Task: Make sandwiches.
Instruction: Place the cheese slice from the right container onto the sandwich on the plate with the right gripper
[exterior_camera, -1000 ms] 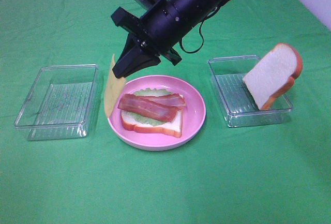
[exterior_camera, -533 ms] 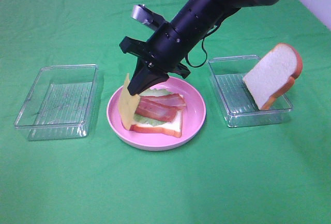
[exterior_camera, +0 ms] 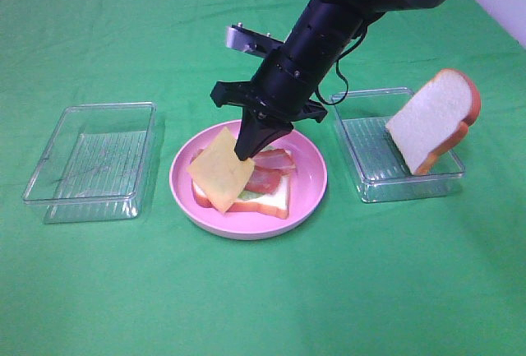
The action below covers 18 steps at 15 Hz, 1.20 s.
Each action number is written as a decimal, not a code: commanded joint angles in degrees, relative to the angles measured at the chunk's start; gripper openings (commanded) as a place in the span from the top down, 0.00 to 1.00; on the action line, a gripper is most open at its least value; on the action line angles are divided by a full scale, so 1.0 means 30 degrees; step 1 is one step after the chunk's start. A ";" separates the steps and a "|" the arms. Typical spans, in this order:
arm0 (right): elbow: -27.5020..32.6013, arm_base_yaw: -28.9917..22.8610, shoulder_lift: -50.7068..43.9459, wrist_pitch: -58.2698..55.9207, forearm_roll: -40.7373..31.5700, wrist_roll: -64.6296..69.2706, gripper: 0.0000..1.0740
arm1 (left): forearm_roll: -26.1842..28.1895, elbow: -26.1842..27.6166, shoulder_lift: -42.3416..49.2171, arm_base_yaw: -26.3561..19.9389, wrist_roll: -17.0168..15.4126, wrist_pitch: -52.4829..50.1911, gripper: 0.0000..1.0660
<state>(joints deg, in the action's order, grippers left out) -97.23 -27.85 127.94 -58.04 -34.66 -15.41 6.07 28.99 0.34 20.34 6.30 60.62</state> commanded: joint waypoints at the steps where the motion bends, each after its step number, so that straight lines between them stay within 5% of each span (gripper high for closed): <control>1: 0.0019 0.0115 -0.0038 0.0363 0.1184 0.0745 1.00 | -0.0038 -0.0095 0.0286 0.0019 -0.0076 -0.0210 0.34; 14: -0.0057 0.0115 -0.0993 0.1642 0.4431 0.2597 1.00 | -0.0038 -0.0095 0.0286 0.0019 -0.0076 -0.0210 0.34; 16: -0.0057 0.0115 -0.0993 0.1891 0.5061 0.3762 0.87 | -0.0038 -0.0095 0.0286 0.0019 -0.0076 -0.0210 0.34; 18: -0.0057 0.0115 -0.0993 0.1891 0.5157 0.3934 0.61 | -0.0038 -0.0095 0.0286 0.0019 -0.0076 -0.0210 0.34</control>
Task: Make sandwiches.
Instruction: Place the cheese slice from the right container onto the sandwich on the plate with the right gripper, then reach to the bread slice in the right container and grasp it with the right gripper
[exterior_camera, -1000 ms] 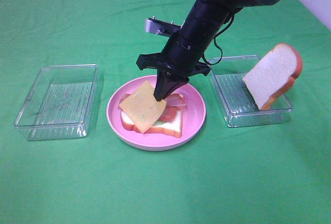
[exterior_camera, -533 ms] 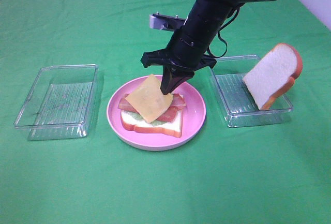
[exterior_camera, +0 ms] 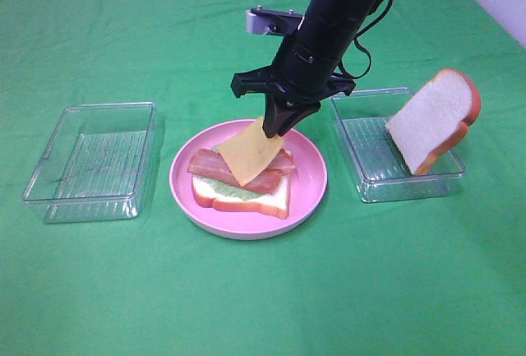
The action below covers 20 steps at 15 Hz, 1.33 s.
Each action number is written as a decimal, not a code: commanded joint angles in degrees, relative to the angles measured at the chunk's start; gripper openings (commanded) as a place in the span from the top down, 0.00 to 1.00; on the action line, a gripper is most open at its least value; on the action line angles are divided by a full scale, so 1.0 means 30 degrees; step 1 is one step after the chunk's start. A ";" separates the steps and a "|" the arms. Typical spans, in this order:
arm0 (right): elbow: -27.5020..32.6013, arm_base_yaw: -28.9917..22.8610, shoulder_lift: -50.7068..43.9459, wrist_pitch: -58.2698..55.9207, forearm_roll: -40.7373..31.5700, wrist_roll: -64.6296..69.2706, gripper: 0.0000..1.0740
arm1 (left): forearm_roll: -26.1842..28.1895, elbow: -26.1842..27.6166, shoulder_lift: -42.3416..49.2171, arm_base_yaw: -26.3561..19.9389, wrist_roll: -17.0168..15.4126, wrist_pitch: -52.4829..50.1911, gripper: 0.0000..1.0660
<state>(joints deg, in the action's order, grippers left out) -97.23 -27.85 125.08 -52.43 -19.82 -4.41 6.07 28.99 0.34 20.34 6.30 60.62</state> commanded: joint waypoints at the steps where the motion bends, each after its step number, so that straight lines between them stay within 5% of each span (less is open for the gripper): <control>1: -0.0057 0.0115 -0.0038 0.0019 0.0210 0.0267 0.48 | -0.0038 -0.0095 0.0286 0.0019 -0.0076 -0.0210 0.34; 3: -0.0057 0.0115 -0.0248 -0.0057 0.0668 0.0248 0.30 | -0.0038 -0.0095 0.0286 0.0019 -0.0076 -0.0210 0.34; 12: 0.0649 0.0076 -0.6112 -0.4374 0.6341 0.1146 0.30 | 0.0019 -0.0095 0.0286 0.0019 -0.0076 -0.0210 0.34; 17: 0.6455 0.0076 -1.3369 -0.4660 0.6990 0.1127 0.30 | 0.0038 -0.0095 0.0286 0.0019 -0.0076 -0.0210 0.34; 20: 1.1956 0.0076 -1.9404 -0.4660 0.6608 0.1146 0.30 | 0.0038 -0.0095 0.0286 0.0019 -0.0076 -0.0210 0.34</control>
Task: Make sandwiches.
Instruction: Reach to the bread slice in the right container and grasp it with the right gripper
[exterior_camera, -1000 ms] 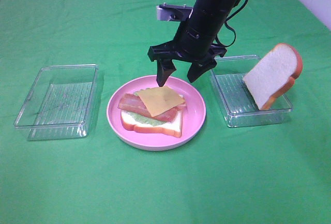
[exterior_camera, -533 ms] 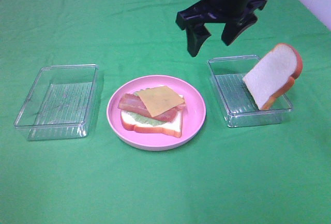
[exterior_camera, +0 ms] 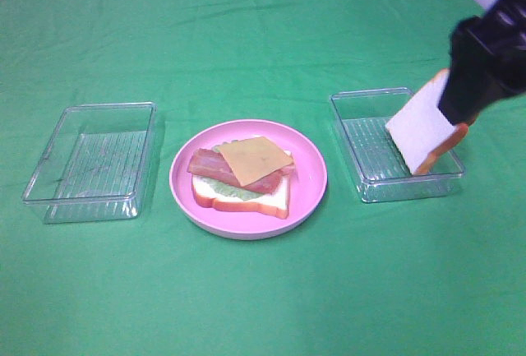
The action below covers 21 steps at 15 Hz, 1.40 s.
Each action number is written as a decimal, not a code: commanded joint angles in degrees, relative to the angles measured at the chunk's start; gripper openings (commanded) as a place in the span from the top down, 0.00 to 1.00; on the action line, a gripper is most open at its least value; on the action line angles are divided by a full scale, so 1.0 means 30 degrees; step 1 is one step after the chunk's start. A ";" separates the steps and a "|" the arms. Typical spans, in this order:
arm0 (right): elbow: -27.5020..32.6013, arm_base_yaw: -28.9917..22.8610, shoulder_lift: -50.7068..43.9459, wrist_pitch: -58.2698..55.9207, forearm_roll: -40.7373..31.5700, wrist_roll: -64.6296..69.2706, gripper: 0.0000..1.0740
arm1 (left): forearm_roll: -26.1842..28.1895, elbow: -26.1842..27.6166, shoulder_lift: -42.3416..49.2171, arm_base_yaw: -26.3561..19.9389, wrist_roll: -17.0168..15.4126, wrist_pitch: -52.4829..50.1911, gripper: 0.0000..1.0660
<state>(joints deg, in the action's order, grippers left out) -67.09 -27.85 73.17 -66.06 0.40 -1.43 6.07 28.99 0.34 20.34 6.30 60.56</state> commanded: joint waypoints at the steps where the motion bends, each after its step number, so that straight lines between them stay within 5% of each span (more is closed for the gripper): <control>1: 0.3323 0.0076 -0.3724 -0.0134 -0.0401 0.0153 0.30 | 0.0038 -0.0095 0.0286 0.0019 -0.0076 -0.0191 0.34; 8: 1.0218 0.0076 -1.5069 -0.0076 -0.0764 -0.1012 0.30 | 0.0038 -0.0095 0.0286 0.0019 -0.0076 -0.0191 0.34; 13: 1.2280 0.0076 -2.0359 0.0898 -0.0898 -0.2426 0.30 | 0.0038 -0.0076 0.0267 0.0019 -0.0095 -0.0267 0.34; 16: 1.2452 0.0076 -2.3568 0.1700 -0.0955 -0.2445 0.30 | 0.0363 0.0592 -0.0821 0.0019 -0.0153 -0.3228 0.34; 21: 1.2662 0.0076 -2.4656 0.1814 -0.0955 -0.2330 0.30 | 0.2196 0.0726 -0.6704 0.0019 -0.0229 -0.8938 0.34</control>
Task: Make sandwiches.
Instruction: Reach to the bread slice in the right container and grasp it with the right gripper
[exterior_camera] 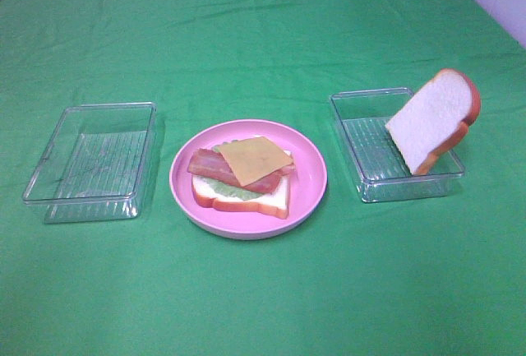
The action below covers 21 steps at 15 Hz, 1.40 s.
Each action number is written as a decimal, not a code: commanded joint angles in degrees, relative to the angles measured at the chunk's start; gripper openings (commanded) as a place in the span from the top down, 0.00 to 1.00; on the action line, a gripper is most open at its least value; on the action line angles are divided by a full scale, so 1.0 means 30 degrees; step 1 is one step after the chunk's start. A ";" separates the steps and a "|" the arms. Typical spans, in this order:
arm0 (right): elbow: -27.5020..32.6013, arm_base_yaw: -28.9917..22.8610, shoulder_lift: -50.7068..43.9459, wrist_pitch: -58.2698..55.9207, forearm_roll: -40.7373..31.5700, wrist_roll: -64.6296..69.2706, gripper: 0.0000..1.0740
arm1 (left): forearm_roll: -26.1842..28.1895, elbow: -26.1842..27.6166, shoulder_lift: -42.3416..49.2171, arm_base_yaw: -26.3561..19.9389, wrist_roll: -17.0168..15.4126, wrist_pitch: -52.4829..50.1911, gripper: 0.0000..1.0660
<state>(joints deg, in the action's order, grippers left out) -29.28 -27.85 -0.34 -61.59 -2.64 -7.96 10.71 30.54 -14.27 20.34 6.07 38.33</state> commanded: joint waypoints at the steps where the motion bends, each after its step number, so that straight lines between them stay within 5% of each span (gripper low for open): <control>1: 0.0076 0.0076 -0.0153 0.0286 0.0134 -0.0153 0.30 | 0.1280 0.0477 -0.3973 0.0019 -0.0153 -0.2273 0.34; 4: 0.0076 0.0076 -0.0153 0.0286 0.0134 -0.0153 0.30 | 0.3151 0.2368 -0.9435 0.0019 -0.0115 -0.2979 0.34; 5: 0.0076 0.0076 -0.0153 0.0286 0.0134 -0.0153 0.30 | 0.3858 0.4736 -1.3866 0.0019 0.0210 -0.2636 0.34; 12: 0.0076 0.0076 -0.0153 0.0286 0.0191 -0.0153 0.30 | 0.4316 1.5871 -2.6356 0.2483 0.0363 0.1146 0.34; 16: 0.0076 0.0076 -0.0153 0.0286 0.0191 -0.0153 0.30 | 0.4125 1.9481 -2.8915 0.3132 0.0363 0.4469 0.34; 21: 0.0076 0.0076 -0.0153 0.0286 0.0191 -0.0153 0.30 | 0.1623 1.9672 -2.7235 0.3132 0.0344 0.7544 0.35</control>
<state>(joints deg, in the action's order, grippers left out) -29.28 -27.85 -0.34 -61.31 -2.58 -7.96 16.21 89.09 -96.89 29.45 7.28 59.87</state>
